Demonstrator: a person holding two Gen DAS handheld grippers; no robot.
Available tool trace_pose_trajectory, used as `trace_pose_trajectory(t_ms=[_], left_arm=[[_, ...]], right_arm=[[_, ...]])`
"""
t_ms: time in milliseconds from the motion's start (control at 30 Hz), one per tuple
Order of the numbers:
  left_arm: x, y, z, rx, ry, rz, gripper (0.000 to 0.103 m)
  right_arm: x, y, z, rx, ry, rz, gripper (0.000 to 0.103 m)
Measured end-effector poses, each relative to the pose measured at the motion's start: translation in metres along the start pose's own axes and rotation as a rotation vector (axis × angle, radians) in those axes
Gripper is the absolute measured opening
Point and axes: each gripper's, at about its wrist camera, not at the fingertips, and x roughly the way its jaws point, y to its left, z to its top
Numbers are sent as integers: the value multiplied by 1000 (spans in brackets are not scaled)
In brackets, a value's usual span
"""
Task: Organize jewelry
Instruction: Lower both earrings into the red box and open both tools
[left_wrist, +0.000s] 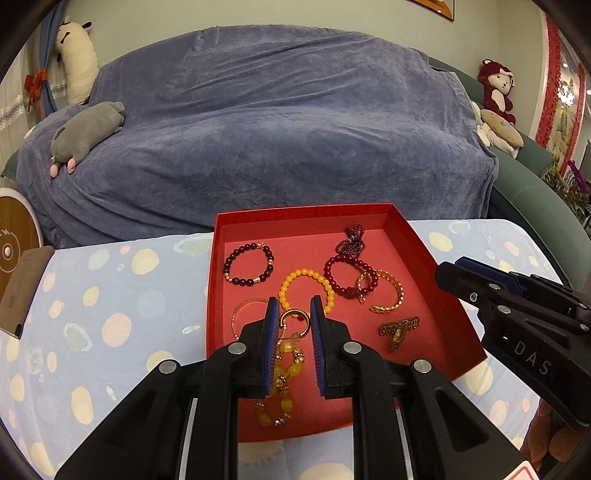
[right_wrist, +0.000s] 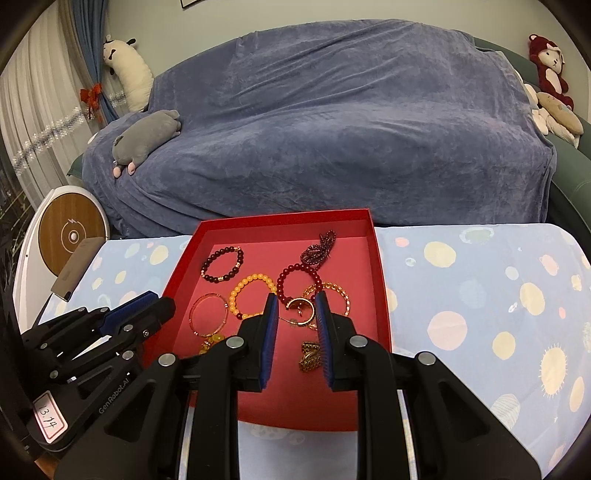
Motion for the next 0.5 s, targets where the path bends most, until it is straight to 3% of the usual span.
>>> trace_pose_trajectory(t_ms=[500], left_arm=[[58, 1, -5, -16, 73, 6, 15]], right_arm=[[54, -7, -7, -19, 65, -12, 20]])
